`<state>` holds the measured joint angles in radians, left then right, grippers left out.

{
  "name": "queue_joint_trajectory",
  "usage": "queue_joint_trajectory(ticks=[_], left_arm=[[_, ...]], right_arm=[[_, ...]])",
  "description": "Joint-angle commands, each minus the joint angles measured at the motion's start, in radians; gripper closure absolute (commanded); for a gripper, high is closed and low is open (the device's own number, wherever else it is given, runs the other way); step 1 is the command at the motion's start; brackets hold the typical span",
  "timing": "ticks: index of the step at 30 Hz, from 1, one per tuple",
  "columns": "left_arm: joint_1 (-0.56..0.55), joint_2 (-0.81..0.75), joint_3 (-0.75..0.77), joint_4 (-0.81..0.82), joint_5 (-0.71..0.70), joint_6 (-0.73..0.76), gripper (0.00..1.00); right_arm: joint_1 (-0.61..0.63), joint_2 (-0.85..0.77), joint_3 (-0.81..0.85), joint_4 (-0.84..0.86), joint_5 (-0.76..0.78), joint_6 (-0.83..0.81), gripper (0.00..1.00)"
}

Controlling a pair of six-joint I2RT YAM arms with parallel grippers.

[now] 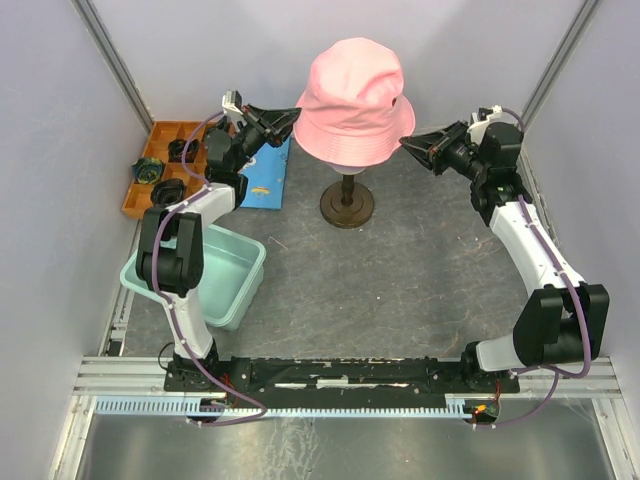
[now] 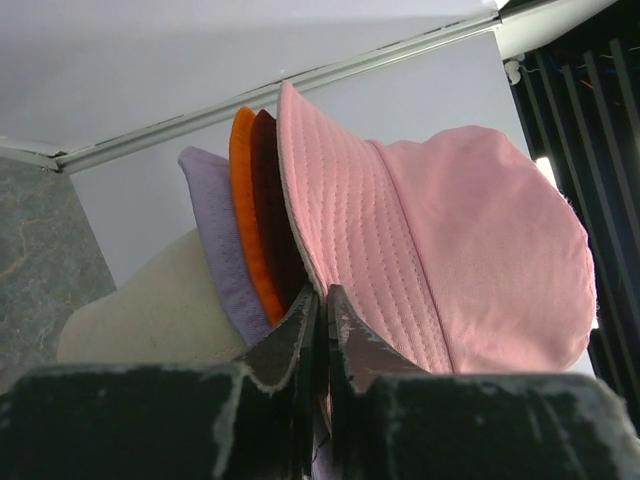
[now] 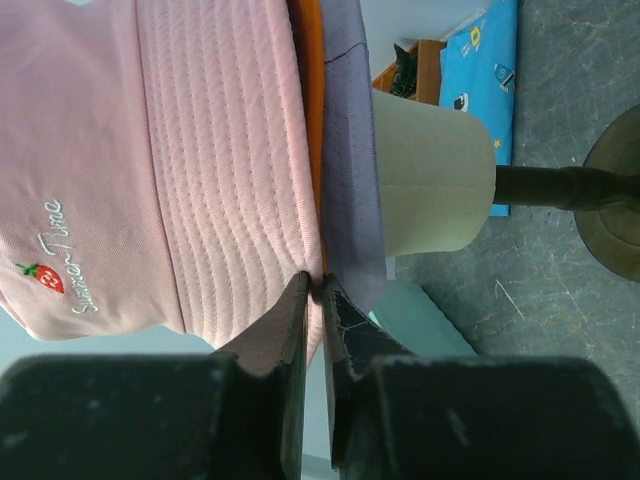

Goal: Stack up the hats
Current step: Adjust the hat on the hat stand.

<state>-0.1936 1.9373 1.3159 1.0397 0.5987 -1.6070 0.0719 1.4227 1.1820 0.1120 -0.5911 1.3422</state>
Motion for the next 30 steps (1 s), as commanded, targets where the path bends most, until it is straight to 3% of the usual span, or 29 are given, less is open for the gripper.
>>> queue_joint_trajectory(ticks=[1,5,10,15,19,21,26,30], left_arm=[[-0.030,0.042,-0.049,-0.250,0.174,0.122,0.85],[-0.028,0.036,-0.062,-0.234,0.163,0.115,0.73],[-0.019,0.026,-0.068,-0.214,0.142,0.105,0.59],[0.016,-0.001,-0.078,-0.204,0.118,0.099,0.56],[0.054,-0.030,-0.084,-0.211,0.107,0.104,0.55],[0.067,-0.049,-0.077,-0.244,0.103,0.126,0.54],[0.082,-0.090,-0.006,-0.382,0.091,0.224,0.51],[0.086,-0.113,0.058,-0.490,0.083,0.301,0.50]], right_arm=[[0.004,0.010,0.041,-0.048,-0.002,-0.029,0.80],[0.006,0.006,0.051,-0.056,0.000,-0.036,0.71],[0.006,0.002,0.060,-0.062,0.001,-0.038,0.67],[0.006,-0.001,0.067,-0.066,0.003,-0.038,0.66],[0.006,-0.012,0.074,-0.077,0.009,-0.049,0.57],[0.006,-0.022,0.079,-0.096,0.012,-0.059,0.49],[0.006,-0.051,0.083,-0.158,0.037,-0.096,0.16],[0.002,-0.086,0.085,-0.244,0.075,-0.151,0.06]])
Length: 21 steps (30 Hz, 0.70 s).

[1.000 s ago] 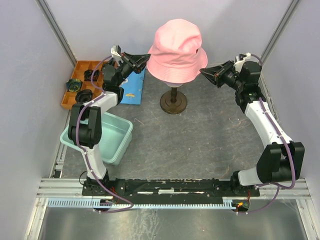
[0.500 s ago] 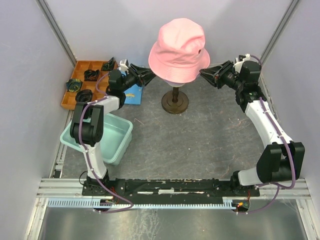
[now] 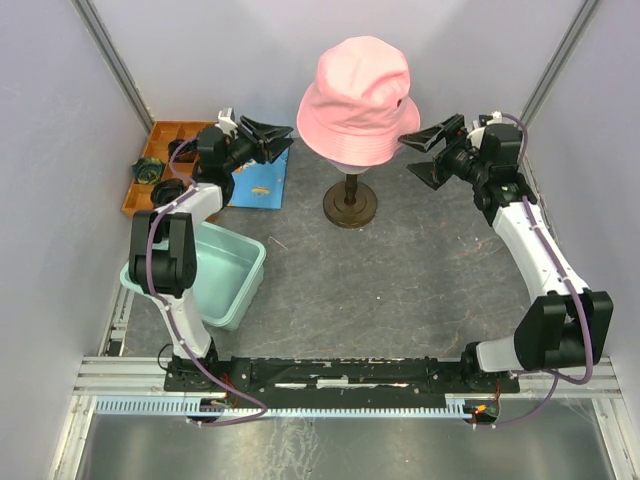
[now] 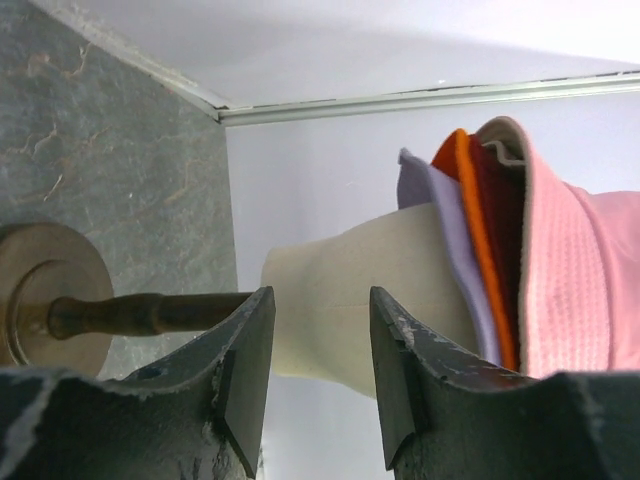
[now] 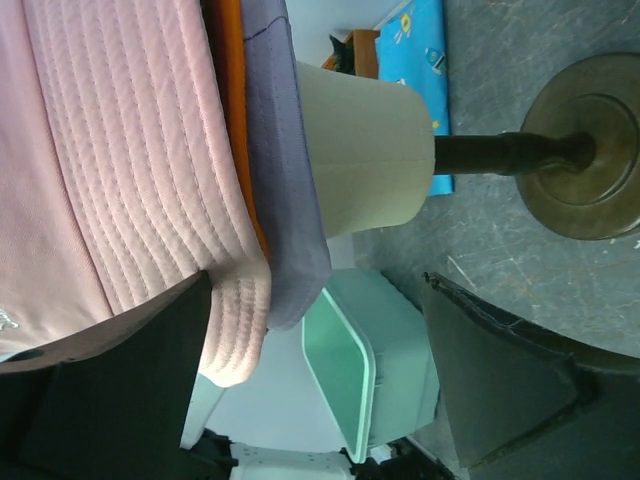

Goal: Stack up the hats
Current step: Adjust the hat on the hat stand.

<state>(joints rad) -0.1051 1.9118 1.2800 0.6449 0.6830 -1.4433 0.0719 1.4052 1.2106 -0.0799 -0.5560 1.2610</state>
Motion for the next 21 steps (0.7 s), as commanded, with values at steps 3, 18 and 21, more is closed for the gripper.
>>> queue_joint_trajectory(ticks=[3,18,21], left_arm=[[0.007,-0.122,0.121,-0.164,-0.023,0.189,0.50],[0.030,-0.487,0.087,-0.783,-0.396,0.792,0.45],[0.031,-0.597,0.011,-0.866,-0.483,0.842,0.43]], right_arm=[[-0.011,-0.103,0.036,-0.110,0.065,-0.108,0.03],[-0.054,-0.219,-0.001,-0.552,0.377,-0.534,0.01],[-0.055,-0.242,-0.023,-0.607,0.448,-0.631,0.01]])
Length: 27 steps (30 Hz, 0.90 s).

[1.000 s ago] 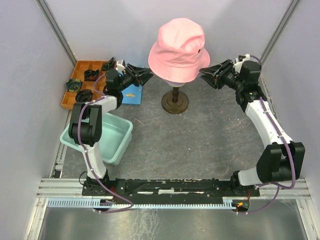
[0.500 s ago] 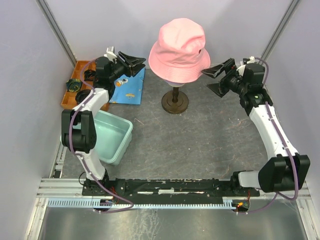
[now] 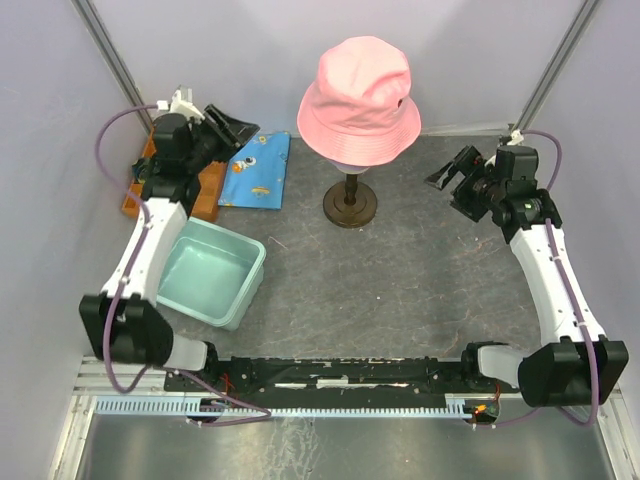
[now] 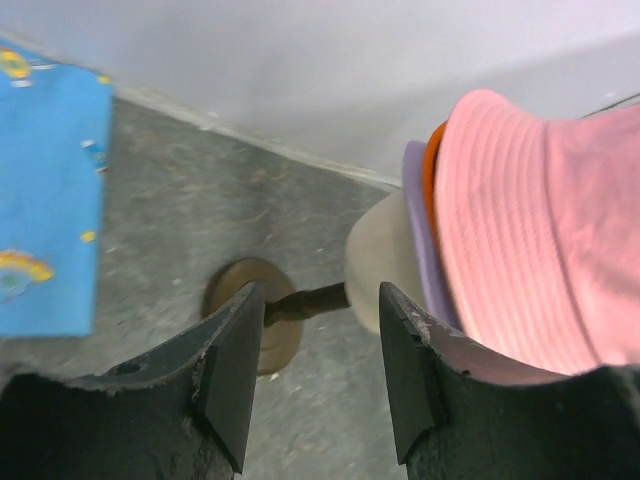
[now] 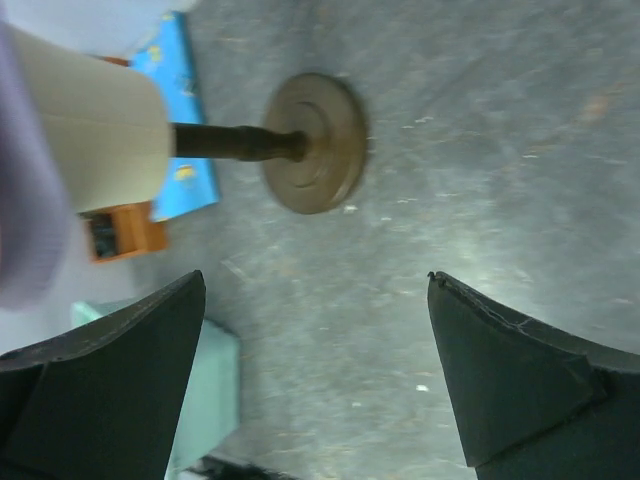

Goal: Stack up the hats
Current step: Adjust the hat on the hat stand, then move the bin to the center of the board.

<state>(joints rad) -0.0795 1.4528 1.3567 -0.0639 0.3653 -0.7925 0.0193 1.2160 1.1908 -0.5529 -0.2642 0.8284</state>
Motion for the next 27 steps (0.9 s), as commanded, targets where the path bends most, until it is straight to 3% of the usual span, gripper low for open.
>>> queue_joint_trajectory(ticks=[1,5,9,18,22,27], left_arm=[[0.006,-0.166,-0.081,-0.199,-0.186,0.197,0.43],[0.000,-0.293,-0.163,-0.327,-0.304,0.219,0.43],[0.000,-0.415,-0.227,-0.496,-0.390,0.242,0.52],[-0.001,-0.491,-0.332,-0.777,-0.468,0.207,0.55],[0.000,-0.452,-0.384,-0.772,-0.514,0.197,0.52],[0.000,-0.381,-0.411,-0.633,-0.471,0.109,0.49]], right_arm=[[-0.002,-0.059,-0.017,-0.131,0.165,-0.216,0.01],[-0.006,-0.052,-0.055,-0.114,0.135,-0.232,0.01],[-0.005,-0.022,-0.056,-0.101,0.089,-0.248,0.01],[-0.006,0.043,-0.052,-0.033,0.002,-0.211,0.01],[-0.005,0.047,-0.058,-0.022,-0.009,-0.203,0.01],[-0.006,0.047,-0.057,-0.024,-0.013,-0.204,0.01]])
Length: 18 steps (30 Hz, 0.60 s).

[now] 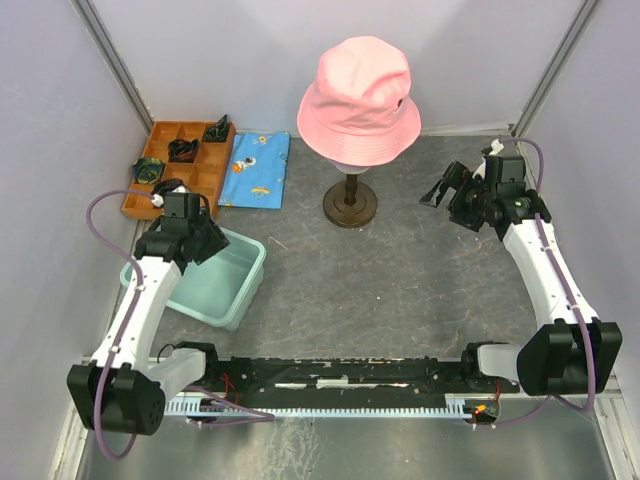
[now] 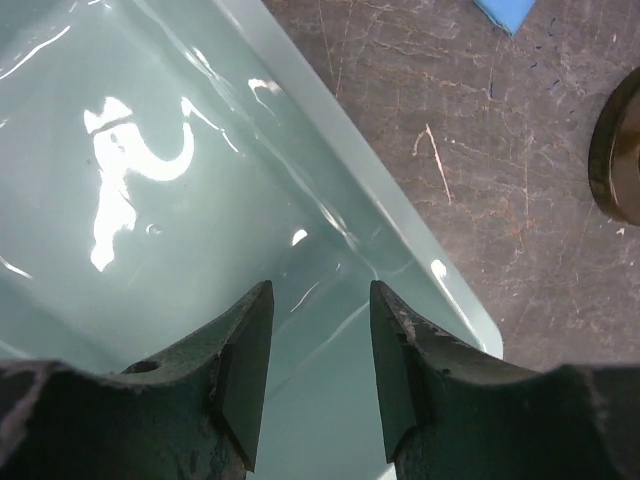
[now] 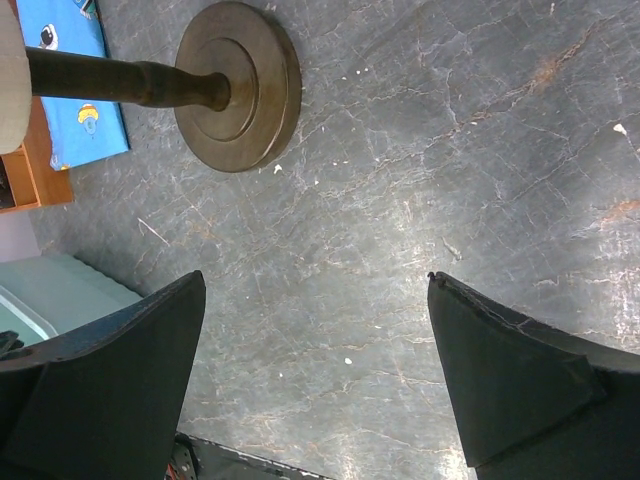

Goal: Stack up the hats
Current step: Move the bin to the center of the board.

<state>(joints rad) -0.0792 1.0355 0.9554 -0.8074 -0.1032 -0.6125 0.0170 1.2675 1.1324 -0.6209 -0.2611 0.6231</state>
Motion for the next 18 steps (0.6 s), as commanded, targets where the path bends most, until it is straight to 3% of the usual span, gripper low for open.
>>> queue_joint_trajectory(ticks=[1,9,18], left_arm=[[-0.001,0.053,-0.007,0.133,0.007,-0.080,0.49],[-0.001,0.150,0.013,0.218,0.042,-0.123,0.49],[-0.001,0.138,0.049,0.228,0.075,-0.169,0.49]], right_arm=[[-0.003,-0.005,0.004,0.043,-0.017,0.000,0.01],[-0.004,-0.003,0.011,0.032,-0.009,-0.015,0.01],[-0.004,0.025,0.021,0.048,-0.017,-0.010,0.01]])
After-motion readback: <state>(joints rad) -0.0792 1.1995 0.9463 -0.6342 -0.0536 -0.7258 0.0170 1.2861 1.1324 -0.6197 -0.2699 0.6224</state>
